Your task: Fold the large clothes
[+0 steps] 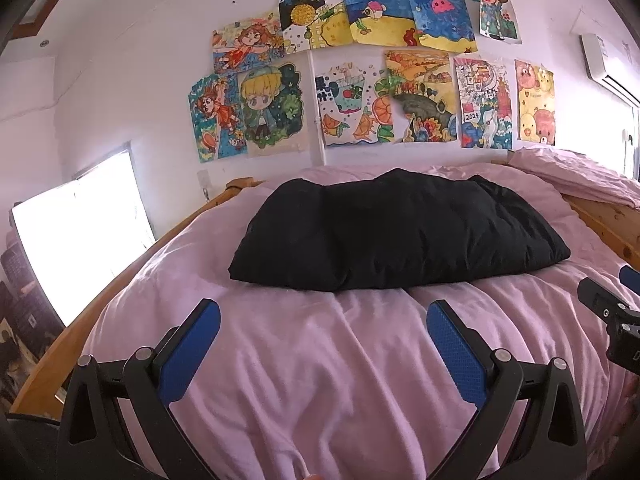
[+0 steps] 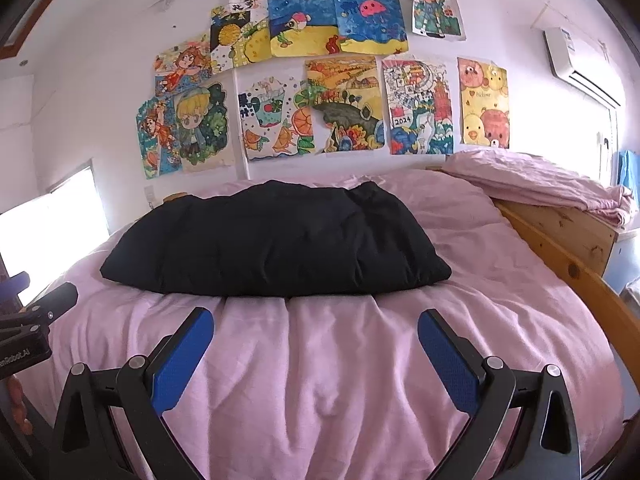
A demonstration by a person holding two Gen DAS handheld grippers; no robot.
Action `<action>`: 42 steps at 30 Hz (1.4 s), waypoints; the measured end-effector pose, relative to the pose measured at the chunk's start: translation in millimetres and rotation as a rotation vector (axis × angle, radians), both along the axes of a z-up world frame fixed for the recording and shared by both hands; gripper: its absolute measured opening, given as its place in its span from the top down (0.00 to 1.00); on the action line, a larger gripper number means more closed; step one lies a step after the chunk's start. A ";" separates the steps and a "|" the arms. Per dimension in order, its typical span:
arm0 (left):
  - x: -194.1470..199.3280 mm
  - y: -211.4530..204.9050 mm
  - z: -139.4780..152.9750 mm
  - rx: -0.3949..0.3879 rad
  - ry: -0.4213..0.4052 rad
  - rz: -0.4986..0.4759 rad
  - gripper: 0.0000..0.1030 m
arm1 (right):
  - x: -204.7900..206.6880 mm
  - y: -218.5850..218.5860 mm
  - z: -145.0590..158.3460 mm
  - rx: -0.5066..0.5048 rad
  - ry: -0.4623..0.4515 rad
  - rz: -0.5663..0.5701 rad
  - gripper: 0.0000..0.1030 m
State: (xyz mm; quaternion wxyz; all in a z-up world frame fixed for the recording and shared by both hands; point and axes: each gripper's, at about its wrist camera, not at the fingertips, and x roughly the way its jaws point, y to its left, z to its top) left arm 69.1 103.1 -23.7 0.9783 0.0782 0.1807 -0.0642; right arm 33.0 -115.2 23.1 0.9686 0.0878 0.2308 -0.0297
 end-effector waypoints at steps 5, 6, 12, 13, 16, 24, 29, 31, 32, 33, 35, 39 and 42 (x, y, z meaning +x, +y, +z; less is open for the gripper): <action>1.3 0.7 0.6 0.000 0.000 0.000 0.01 | 1.7 -0.2 -1.7 0.001 0.010 0.000 0.00; 1.1 0.7 0.6 0.000 0.001 0.000 0.01 | 1.5 0.4 -1.9 0.000 0.010 0.000 0.00; 1.7 1.9 0.4 0.000 0.002 0.001 0.01 | 1.7 0.0 -2.2 0.001 0.010 -0.001 0.00; 1.7 2.3 0.4 0.000 0.002 0.000 0.01 | 1.6 -0.4 -2.2 0.001 0.010 -0.001 0.00; 2.1 3.4 0.4 0.000 0.001 -0.001 0.01 | 1.8 -1.1 -2.4 0.003 0.010 0.002 0.00; 1.8 5.4 0.4 0.000 0.000 0.000 0.01 | 1.7 0.7 -2.2 0.001 0.010 0.000 0.00; 2.1 6.0 0.3 0.001 0.000 0.000 0.01 | 1.7 1.3 -2.2 0.003 0.011 -0.001 0.00; 2.3 6.3 0.2 0.001 0.000 0.000 0.01 | 1.8 1.2 -2.0 0.001 0.011 -0.001 0.00; 1.8 5.8 0.1 0.001 0.000 -0.001 0.01 | 1.9 1.5 -2.3 0.001 0.012 -0.001 0.00; 2.2 6.4 0.0 0.002 0.000 -0.001 0.01 | 1.8 1.4 -2.0 0.003 0.011 -0.001 0.00; 2.4 6.6 0.0 0.002 0.000 0.000 0.01 | 1.9 2.0 -1.9 0.002 0.011 -0.002 0.00; 1.8 6.6 -0.1 0.001 0.000 -0.001 0.01 | 2.0 2.8 -1.9 0.003 0.013 -0.002 0.00; 3.0 9.4 -0.1 0.000 -0.002 0.003 0.01 | 2.0 3.4 -1.9 0.003 0.013 -0.003 0.00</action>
